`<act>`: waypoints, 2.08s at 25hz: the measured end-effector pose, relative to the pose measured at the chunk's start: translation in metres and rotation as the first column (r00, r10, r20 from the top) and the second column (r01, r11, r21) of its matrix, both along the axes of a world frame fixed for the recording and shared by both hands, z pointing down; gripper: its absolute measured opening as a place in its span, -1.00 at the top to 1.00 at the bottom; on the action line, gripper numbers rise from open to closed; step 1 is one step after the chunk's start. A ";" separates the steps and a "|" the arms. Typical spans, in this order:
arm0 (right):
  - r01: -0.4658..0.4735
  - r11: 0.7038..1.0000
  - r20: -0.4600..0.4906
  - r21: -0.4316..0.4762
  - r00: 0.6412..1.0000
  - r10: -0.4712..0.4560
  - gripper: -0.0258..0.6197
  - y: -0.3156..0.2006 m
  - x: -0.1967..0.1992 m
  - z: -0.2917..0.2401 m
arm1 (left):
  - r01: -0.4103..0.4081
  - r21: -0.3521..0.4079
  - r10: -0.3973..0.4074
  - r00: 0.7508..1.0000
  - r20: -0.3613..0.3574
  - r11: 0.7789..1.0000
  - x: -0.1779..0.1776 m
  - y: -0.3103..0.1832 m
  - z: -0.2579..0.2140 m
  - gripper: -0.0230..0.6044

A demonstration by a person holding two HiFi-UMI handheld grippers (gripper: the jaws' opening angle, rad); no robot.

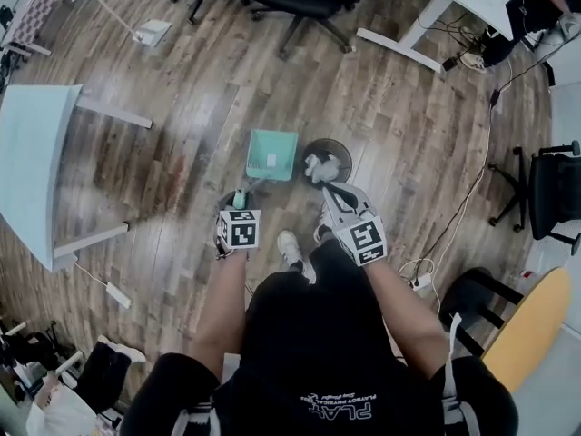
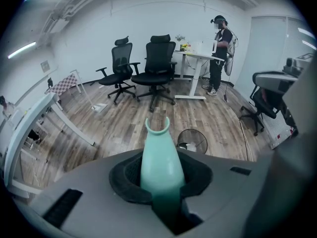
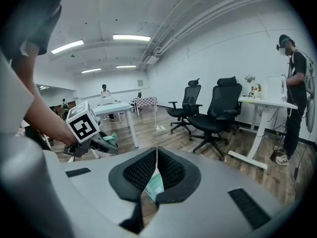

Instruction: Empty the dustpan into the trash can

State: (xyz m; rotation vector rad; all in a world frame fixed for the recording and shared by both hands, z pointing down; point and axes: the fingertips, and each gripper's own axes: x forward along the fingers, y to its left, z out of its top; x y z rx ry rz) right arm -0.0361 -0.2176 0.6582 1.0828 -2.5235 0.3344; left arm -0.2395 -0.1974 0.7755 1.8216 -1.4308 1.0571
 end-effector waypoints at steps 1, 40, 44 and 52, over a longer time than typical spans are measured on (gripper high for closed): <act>0.001 1.000 0.002 -0.008 1.000 -0.001 0.84 -0.004 0.003 0.005 | 0.001 -0.006 -0.001 1.000 0.003 1.000 0.003 -0.002 0.005 0.61; 0.005 0.994 0.039 -0.105 0.999 -0.001 0.84 -0.019 0.030 0.050 | 0.015 -0.018 -0.014 0.998 0.062 1.000 0.042 -0.013 0.036 0.23; -0.010 0.998 0.053 -0.054 0.999 0.013 0.84 -0.015 0.017 0.031 | 0.008 0.072 -0.011 0.999 0.042 0.997 0.037 -0.012 -0.014 0.23; -0.032 0.996 0.062 0.079 0.998 0.027 0.84 0.006 -0.006 -0.032 | -0.022 0.253 0.040 0.997 -0.067 0.967 0.043 -0.008 -0.105 0.24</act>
